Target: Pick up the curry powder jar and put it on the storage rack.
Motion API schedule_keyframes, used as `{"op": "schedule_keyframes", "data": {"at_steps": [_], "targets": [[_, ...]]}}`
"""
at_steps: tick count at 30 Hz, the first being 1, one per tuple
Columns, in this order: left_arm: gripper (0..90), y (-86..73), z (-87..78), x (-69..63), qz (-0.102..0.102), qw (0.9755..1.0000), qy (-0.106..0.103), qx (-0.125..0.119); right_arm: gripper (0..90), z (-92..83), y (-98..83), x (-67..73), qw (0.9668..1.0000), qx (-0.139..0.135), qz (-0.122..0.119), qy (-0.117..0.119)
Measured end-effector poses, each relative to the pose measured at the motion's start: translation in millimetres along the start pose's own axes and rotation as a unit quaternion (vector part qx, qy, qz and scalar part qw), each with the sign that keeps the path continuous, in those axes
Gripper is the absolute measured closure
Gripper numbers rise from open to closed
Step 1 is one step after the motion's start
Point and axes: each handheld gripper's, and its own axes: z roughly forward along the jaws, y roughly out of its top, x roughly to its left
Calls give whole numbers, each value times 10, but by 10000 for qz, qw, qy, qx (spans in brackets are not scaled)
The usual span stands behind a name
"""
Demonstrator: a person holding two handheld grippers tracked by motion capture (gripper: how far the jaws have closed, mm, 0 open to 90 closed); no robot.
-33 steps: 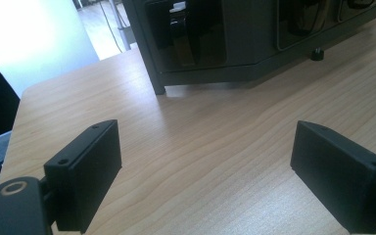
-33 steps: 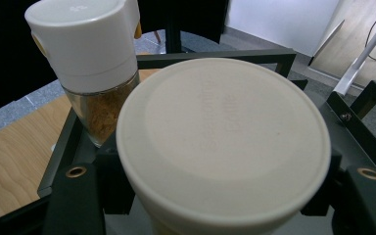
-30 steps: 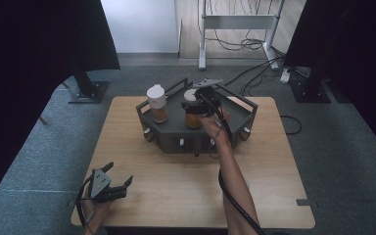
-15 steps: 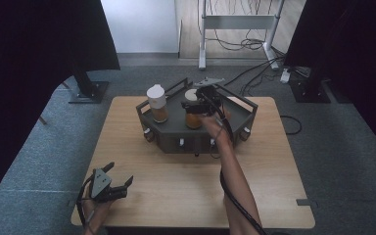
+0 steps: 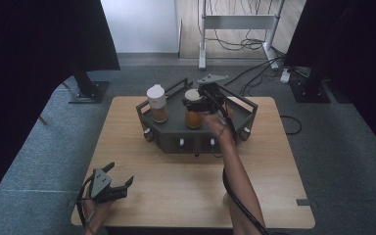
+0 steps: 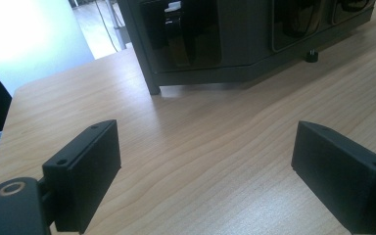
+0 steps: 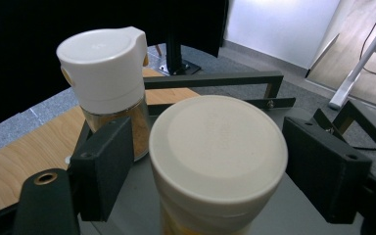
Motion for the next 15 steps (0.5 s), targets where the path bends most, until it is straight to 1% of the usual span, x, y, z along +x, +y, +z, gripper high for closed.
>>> {"op": "schedule_keyframes", "data": {"at_steps": [7,15], "targets": [[104,6,8,1,5,10000,-36,14,201,-113,-3,-7,10000,-67,-19,4],[104,9,24,-7,9,10000,-68,24,201,-292,-29,-4,9998,-135,-127,-4]]}}
